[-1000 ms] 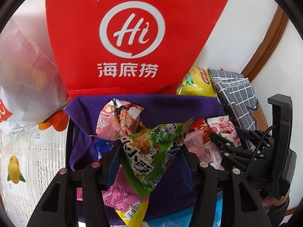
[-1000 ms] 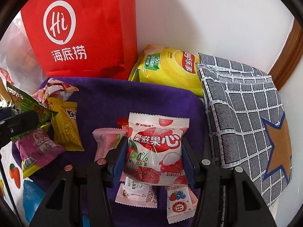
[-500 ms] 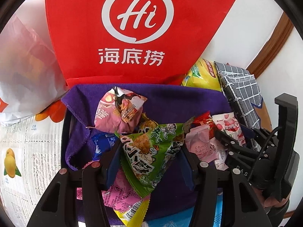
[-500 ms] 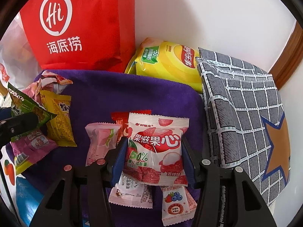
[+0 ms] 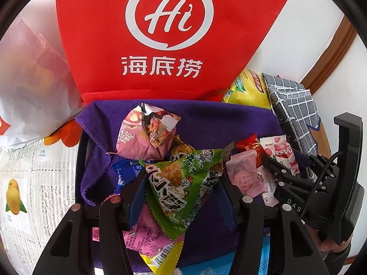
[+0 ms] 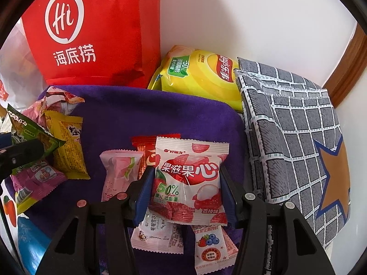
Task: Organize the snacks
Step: 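Lower both packets onto the towel and open both tools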
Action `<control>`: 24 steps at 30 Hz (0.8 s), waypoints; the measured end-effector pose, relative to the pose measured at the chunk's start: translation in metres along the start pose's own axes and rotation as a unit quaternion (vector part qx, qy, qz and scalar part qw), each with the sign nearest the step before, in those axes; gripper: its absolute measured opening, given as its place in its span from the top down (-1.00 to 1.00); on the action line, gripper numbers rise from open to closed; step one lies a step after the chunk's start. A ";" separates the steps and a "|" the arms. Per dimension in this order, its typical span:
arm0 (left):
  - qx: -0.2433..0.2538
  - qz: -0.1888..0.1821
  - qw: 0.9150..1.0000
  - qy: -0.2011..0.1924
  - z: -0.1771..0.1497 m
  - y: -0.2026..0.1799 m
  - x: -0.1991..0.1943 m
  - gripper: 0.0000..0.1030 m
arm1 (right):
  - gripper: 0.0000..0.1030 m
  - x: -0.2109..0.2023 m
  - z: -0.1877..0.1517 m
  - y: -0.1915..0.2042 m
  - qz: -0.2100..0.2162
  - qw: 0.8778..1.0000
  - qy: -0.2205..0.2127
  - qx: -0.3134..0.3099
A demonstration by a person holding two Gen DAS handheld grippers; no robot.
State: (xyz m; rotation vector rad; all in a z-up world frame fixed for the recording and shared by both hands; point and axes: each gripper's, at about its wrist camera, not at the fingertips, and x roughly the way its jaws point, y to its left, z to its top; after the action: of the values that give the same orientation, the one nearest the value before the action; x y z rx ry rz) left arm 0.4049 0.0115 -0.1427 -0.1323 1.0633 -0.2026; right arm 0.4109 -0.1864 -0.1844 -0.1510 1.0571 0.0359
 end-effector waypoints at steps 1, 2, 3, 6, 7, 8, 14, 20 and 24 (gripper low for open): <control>0.000 0.000 1.000 0.000 0.000 0.000 0.000 -0.06 | -0.06 0.000 0.000 0.000 0.001 1.000 0.000 0.001; 0.000 0.000 1.000 0.001 0.000 0.000 -0.001 -0.07 | -0.06 0.000 0.000 0.000 0.000 1.000 0.000 0.001; 0.000 0.001 1.000 0.002 0.000 0.000 -0.001 -0.07 | -0.06 -0.001 0.001 0.000 0.000 1.000 -0.001 0.002; 0.005 -0.001 1.000 0.004 0.000 -0.001 -0.003 -0.10 | -0.07 -0.002 0.001 0.001 0.000 1.000 -0.002 0.007; 0.005 -0.003 1.000 0.005 0.000 -0.002 -0.003 -0.11 | -0.07 -0.003 0.001 0.001 0.000 1.000 -0.003 0.007; 0.006 -0.004 1.000 0.005 0.000 -0.002 -0.004 -0.14 | -0.07 -0.004 0.002 0.002 -0.001 1.000 -0.004 0.007; -0.001 -0.010 1.000 0.015 0.001 0.000 -0.004 -0.27 | -0.16 -0.015 0.001 0.006 -0.004 1.000 -0.017 0.003; 0.024 -0.003 1.000 -0.015 0.000 -0.007 -0.025 -0.49 | -0.30 -0.033 0.000 0.003 -0.002 0.999 -0.036 0.036; 0.025 -0.001 0.999 -0.028 0.002 -0.009 -0.042 -0.63 | -0.42 -0.049 0.000 0.002 0.010 0.998 -0.039 0.051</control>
State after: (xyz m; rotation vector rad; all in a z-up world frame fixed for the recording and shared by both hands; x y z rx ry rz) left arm 0.3863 0.0123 -0.1039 -0.0936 1.0025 -0.2265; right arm 0.3863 -0.1828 -0.1423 -0.0466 0.9794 0.0053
